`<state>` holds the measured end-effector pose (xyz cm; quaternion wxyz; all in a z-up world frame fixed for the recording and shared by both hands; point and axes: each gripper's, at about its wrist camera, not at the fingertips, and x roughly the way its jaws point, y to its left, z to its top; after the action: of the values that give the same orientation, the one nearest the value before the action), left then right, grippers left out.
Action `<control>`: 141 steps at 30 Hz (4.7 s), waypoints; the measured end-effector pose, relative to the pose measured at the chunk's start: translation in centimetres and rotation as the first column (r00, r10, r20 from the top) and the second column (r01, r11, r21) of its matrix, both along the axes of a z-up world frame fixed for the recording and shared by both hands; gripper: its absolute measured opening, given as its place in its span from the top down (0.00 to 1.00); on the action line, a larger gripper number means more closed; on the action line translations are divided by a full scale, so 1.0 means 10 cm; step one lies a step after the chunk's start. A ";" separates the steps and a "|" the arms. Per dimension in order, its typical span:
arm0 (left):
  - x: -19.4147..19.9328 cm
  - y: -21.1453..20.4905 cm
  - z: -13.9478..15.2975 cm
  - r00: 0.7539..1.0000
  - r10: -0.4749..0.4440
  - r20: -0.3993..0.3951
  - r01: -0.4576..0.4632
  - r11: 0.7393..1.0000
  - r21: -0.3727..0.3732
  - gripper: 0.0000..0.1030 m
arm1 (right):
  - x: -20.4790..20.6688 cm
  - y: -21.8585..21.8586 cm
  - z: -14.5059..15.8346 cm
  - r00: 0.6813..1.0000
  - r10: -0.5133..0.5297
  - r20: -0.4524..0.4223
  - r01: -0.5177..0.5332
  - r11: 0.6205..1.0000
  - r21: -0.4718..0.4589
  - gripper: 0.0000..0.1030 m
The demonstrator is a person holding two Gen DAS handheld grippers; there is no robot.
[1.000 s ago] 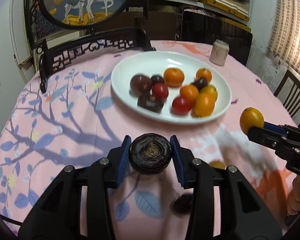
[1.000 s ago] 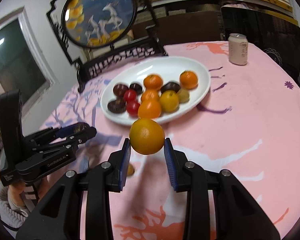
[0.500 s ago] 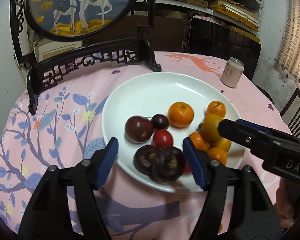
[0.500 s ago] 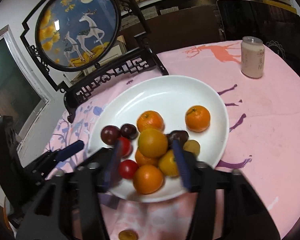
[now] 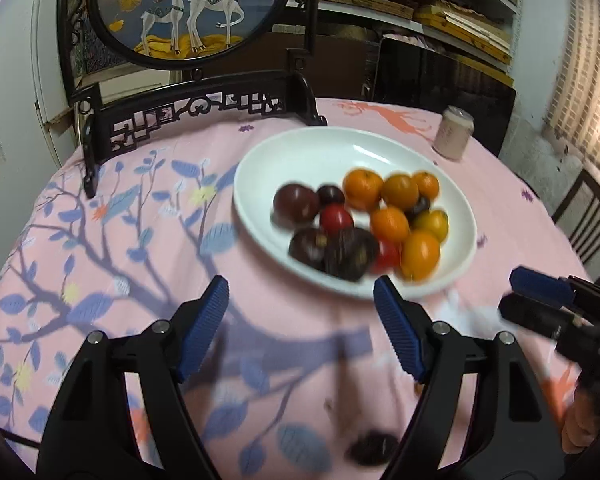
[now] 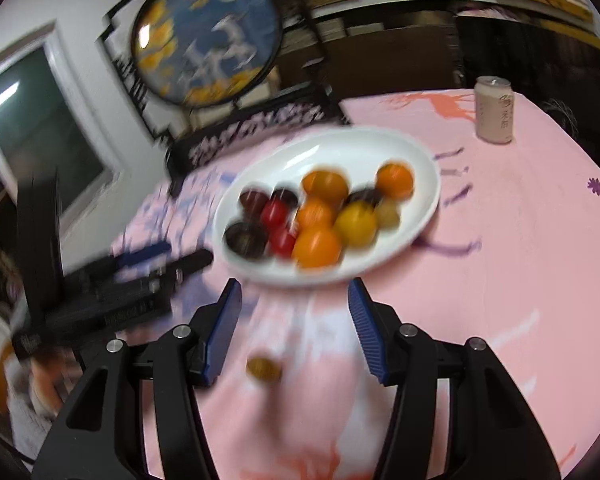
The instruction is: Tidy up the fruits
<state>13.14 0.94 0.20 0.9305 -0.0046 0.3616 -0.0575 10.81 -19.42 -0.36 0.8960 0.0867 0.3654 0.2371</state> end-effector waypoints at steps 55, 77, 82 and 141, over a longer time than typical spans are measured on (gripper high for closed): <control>-0.61 -0.16 -0.26 0.984 -0.169 -0.049 0.170 0.985 0.023 0.70 | -0.09 -0.07 -0.14 0.997 -0.079 -0.019 0.078 0.994 -0.077 0.76; 0.97 -0.29 0.15 1.000 -0.001 0.003 0.001 1.000 0.005 0.43 | 0.94 0.18 0.07 0.998 -0.044 -0.048 0.045 0.999 0.021 0.67; 0.97 -0.14 0.13 0.999 0.039 0.002 -0.039 0.999 -0.011 0.32 | 0.97 0.01 0.00 0.996 -0.067 -0.067 0.070 0.996 0.055 0.62; -0.55 -0.34 0.10 0.995 0.034 0.097 -0.042 0.995 0.089 0.02 | -0.40 -0.14 -0.02 0.964 -0.222 0.146 0.249 0.948 -0.199 0.24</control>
<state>7.60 -2.48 1.21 0.9468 0.0335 0.3191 -0.0235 6.84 -20.79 -0.51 0.9426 0.0174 0.3206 0.0921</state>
